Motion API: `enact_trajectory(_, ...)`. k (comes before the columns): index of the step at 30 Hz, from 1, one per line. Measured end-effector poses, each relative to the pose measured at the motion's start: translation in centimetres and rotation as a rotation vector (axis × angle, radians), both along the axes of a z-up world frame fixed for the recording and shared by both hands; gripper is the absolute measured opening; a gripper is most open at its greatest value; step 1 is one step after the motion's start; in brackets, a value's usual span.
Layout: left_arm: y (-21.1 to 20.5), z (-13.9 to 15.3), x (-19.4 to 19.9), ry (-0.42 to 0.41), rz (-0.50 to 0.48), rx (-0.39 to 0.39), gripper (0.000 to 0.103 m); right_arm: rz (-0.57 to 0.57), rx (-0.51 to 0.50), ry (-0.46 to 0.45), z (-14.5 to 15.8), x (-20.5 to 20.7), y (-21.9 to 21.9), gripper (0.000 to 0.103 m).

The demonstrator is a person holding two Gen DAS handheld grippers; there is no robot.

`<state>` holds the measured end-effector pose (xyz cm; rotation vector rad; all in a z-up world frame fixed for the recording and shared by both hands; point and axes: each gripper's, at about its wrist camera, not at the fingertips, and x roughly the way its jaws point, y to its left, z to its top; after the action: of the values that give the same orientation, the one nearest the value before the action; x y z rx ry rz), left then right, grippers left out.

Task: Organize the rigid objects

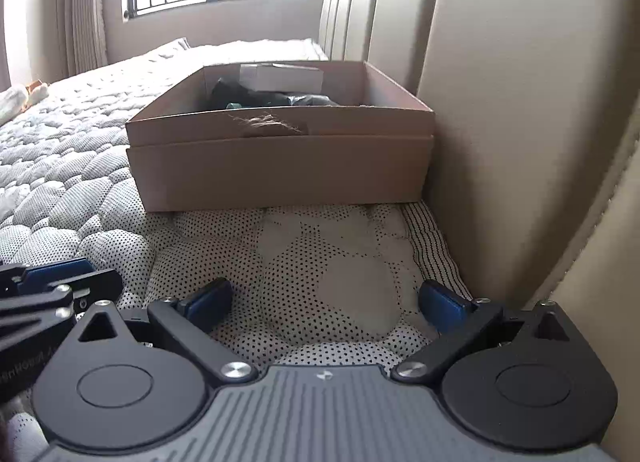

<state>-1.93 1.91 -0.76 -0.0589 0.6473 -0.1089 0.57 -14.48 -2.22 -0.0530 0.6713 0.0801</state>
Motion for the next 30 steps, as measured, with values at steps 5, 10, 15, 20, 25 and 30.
enact_trajectory(5, 0.27, -0.04, 0.06, 0.001, 0.0, -0.02, 0.029, -0.002, -0.014, -0.025, -0.26, -0.19, 0.19, 0.101)
enact_trajectory(10, -0.05, 0.0, -0.04, 0.0, -0.005, 0.008, 0.028, -0.003, -0.012, -0.025, -0.14, -0.25, 0.16, 0.102)
enact_trajectory(15, -0.12, -0.02, -0.04, -0.001, -0.009, 0.021, 0.028, -0.003, -0.012, -0.025, -0.14, -0.25, 0.16, 0.102)
enact_trajectory(20, -0.09, -0.04, -0.04, 0.0, -0.01, 0.025, 0.027, -0.003, -0.012, -0.025, -0.14, -0.25, 0.15, 0.102)
enact_trajectory(25, -0.18, -0.04, -0.21, -0.006, -0.011, 0.045, 0.027, -0.003, -0.012, -0.025, -0.14, -0.25, 0.16, 0.102)
enact_trajectory(30, -0.16, -0.05, -0.17, -0.004, -0.012, 0.046, 0.027, -0.003, -0.012, -0.025, -0.14, -0.25, 0.16, 0.102)
